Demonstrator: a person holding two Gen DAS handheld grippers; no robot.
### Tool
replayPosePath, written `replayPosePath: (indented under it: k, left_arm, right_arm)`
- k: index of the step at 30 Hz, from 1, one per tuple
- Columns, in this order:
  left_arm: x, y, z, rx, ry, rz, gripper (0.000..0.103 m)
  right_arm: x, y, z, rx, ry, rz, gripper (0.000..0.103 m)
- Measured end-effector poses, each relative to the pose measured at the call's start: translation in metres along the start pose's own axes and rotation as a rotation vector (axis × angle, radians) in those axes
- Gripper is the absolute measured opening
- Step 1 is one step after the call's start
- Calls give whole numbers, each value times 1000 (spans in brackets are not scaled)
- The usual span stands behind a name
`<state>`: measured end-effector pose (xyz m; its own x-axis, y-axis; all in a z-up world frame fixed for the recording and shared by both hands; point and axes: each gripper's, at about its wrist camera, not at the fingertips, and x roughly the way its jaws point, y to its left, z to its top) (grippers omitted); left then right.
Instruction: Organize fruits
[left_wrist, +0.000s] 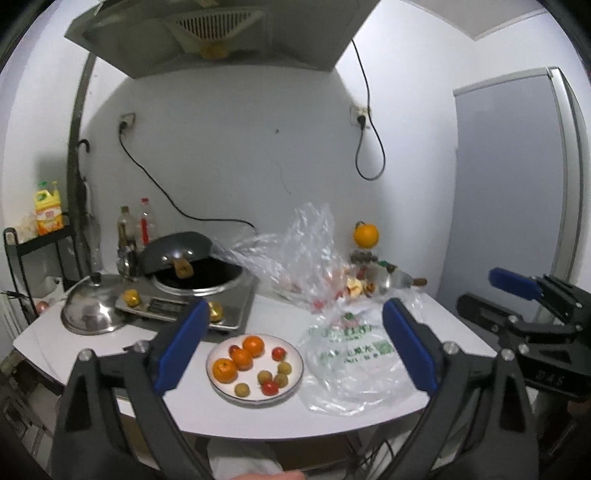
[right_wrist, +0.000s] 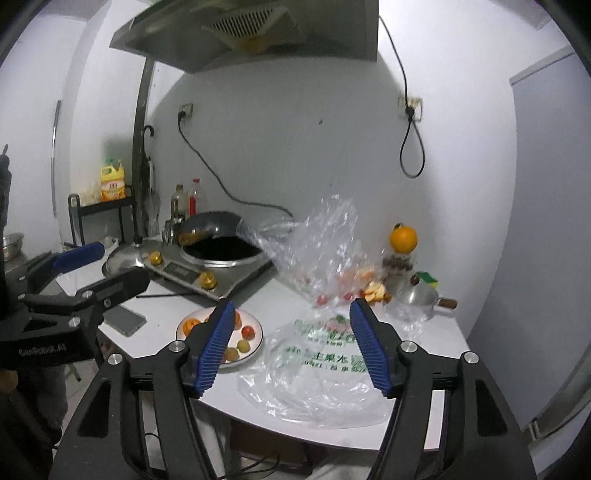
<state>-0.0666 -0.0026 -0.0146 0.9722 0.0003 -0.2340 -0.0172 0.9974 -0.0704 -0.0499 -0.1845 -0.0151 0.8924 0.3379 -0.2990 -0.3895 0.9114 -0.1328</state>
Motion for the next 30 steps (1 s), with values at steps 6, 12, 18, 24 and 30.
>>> replayPosePath:
  k: [6,12,18,24,30]
  left_arm:
    - [-20,4,13,11,-38,66,96]
    - [-37,10,26,22,-82,108,96]
    - [-43,15,31,21,-99,126,96]
    - [-43,13,33,29,-108,123,96]
    - [-42,12,33,27,-108,130,96]
  right_arm:
    - [-26,-2,16,4,-58,-34,73]
    - [-41,-1,28,-3,-97,-47,78]
    - [-47,3,30,-12,-112,-48,78]
    - [-49,2,32,-20,-112,-46,78]
    - [-48,2,32,-19,-111,-44,78]
